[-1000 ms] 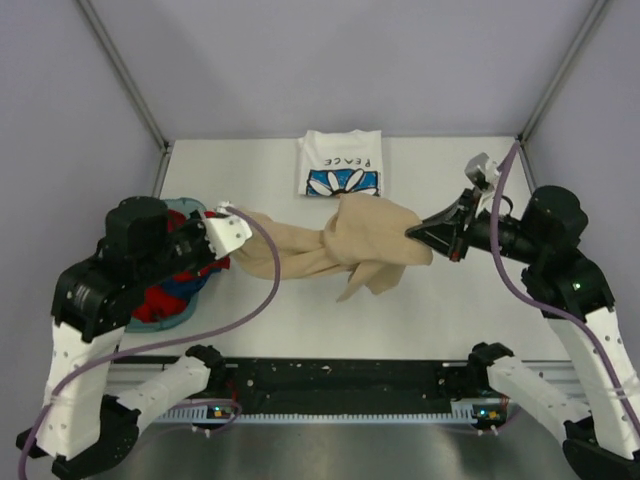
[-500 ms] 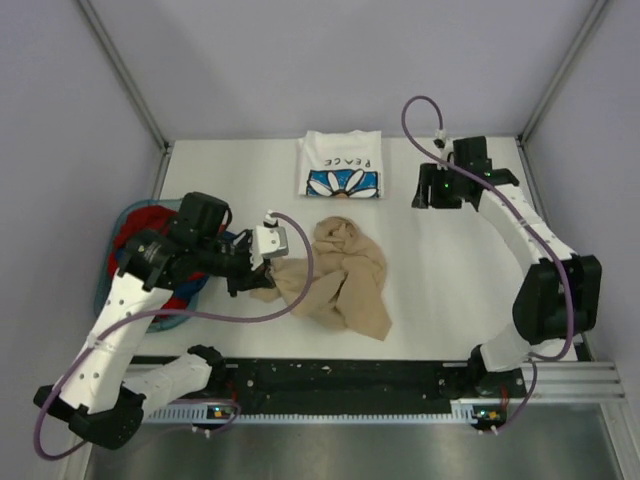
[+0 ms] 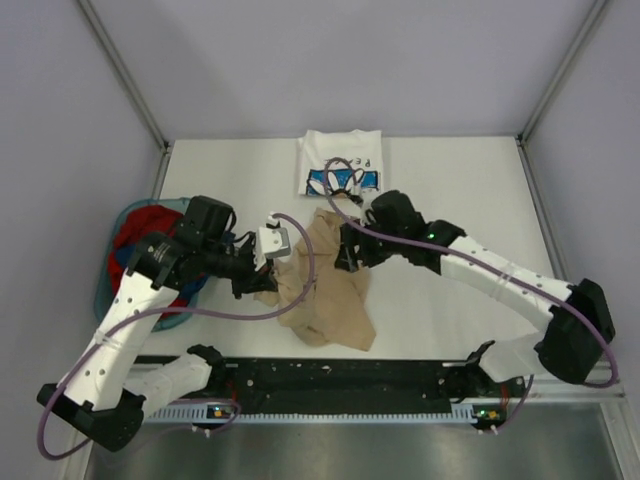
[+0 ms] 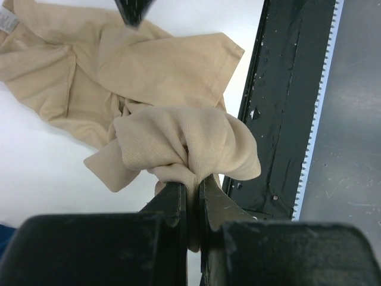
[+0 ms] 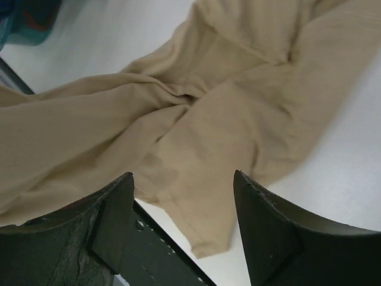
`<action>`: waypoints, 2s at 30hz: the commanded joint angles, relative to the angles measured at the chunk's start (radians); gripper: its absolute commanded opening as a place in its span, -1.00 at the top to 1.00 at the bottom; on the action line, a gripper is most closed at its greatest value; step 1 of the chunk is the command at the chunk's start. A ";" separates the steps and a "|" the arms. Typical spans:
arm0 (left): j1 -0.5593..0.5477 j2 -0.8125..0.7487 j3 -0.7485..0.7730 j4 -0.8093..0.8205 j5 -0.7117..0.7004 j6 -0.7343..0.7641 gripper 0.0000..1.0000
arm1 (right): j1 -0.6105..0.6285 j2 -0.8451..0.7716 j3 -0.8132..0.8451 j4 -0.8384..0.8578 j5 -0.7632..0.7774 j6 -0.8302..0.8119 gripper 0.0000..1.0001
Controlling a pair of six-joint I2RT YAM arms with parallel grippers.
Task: Fold and stack the t-shirts
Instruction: Flatten out the tshirt
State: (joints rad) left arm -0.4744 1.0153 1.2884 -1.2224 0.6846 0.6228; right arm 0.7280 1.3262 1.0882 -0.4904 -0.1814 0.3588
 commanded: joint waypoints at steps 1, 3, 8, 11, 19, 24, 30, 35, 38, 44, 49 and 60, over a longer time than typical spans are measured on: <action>0.028 -0.061 -0.046 0.006 0.004 0.008 1.00 | 0.100 0.169 0.024 0.193 -0.060 0.193 -0.44; 0.036 -0.080 -0.069 0.015 0.000 0.003 1.00 | 0.140 0.266 0.071 0.196 -0.035 0.200 -0.58; 0.048 -0.090 -0.090 0.024 0.004 -0.003 1.00 | 0.168 0.477 0.168 0.190 0.112 0.203 -0.47; 0.048 -0.093 -0.072 0.029 -0.037 -0.018 1.00 | 0.166 0.556 0.177 0.182 0.221 0.187 -0.26; 0.049 -0.093 -0.028 0.006 -0.134 -0.035 1.00 | 0.099 0.570 0.128 0.170 0.145 0.147 1.00; 0.053 -0.101 -0.024 0.004 -0.256 -0.055 1.00 | 0.016 0.340 0.023 0.182 0.137 0.105 1.00; 0.056 -0.127 -0.064 0.012 -0.315 -0.041 1.00 | -0.123 0.113 -0.083 0.181 0.048 0.074 1.00; 0.057 -0.121 -0.074 0.027 -0.338 -0.052 1.00 | -0.191 -0.019 -0.123 0.181 -0.016 0.031 1.00; 0.059 -0.089 -0.020 0.021 -0.362 -0.060 1.00 | -0.193 -0.103 -0.096 0.181 -0.056 -0.001 1.00; 0.071 -0.066 0.097 -0.049 -0.499 -0.094 1.00 | -0.229 -0.272 0.018 0.159 -0.090 -0.035 1.00; 0.102 -0.125 0.103 -0.092 -0.583 -0.081 1.00 | -0.236 -0.378 0.065 0.159 -0.061 -0.058 1.00; 0.129 0.017 0.237 0.060 -0.748 -0.087 1.00 | -0.259 -0.492 -0.114 0.158 0.013 -0.044 1.00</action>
State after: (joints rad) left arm -0.3515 0.9234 1.5185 -1.2976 -0.0151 0.5514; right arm 0.4919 0.8520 1.0668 -0.3294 -0.1993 0.3168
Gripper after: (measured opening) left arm 0.049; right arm 0.003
